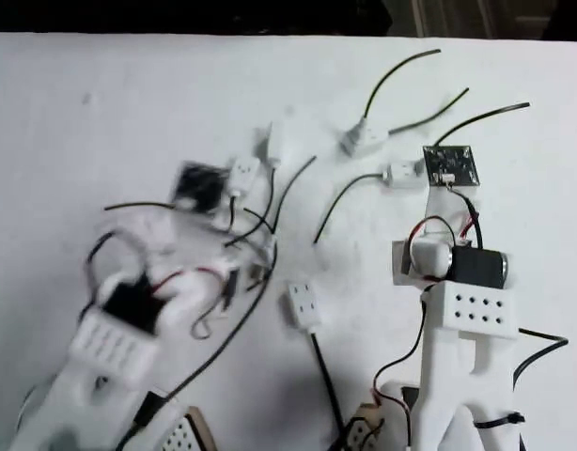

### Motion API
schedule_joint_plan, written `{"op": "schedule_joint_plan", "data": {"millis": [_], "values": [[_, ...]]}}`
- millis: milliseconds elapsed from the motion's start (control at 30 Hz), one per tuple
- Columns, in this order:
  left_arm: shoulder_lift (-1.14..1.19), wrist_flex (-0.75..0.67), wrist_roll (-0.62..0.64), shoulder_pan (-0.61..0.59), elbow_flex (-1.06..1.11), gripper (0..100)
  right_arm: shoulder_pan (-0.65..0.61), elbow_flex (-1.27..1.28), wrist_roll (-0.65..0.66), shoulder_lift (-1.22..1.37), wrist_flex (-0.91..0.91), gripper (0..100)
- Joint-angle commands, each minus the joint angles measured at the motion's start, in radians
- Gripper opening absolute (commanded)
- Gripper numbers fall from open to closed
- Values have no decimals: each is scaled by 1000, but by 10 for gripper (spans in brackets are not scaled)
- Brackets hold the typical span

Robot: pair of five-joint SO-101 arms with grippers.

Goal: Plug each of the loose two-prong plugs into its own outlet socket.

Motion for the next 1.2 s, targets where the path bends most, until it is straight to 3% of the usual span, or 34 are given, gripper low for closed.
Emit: {"op": "schedule_joint_plan", "data": {"millis": [0, 133, 200, 433, 633, 900, 1033, 1167], "values": [[320, 63, 169, 94, -196, 138, 50, -41, -11, -27, 2, 21], [481, 72, 273, 142, -295, 335, 93, -44, -11, -28, 1, 21], [521, 66, 330, 177, -324, 387, 93, -43, -11, -28, 1, 21], [645, 52, 456, 317, -411, 381, 125, -38, -11, -28, 4, 21], [834, -35, 462, 323, -417, 378, 209, -38, -8, -28, 4, 21], [1010, -91, 462, 323, -419, 376, 219, -38, 64, -28, 7, 19], [1043, -91, 451, 323, -419, 287, 219, -38, 63, -28, 7, 19], [1058, -110, 273, 295, -419, 29, 219, -38, 64, -28, 7, 19]]}}
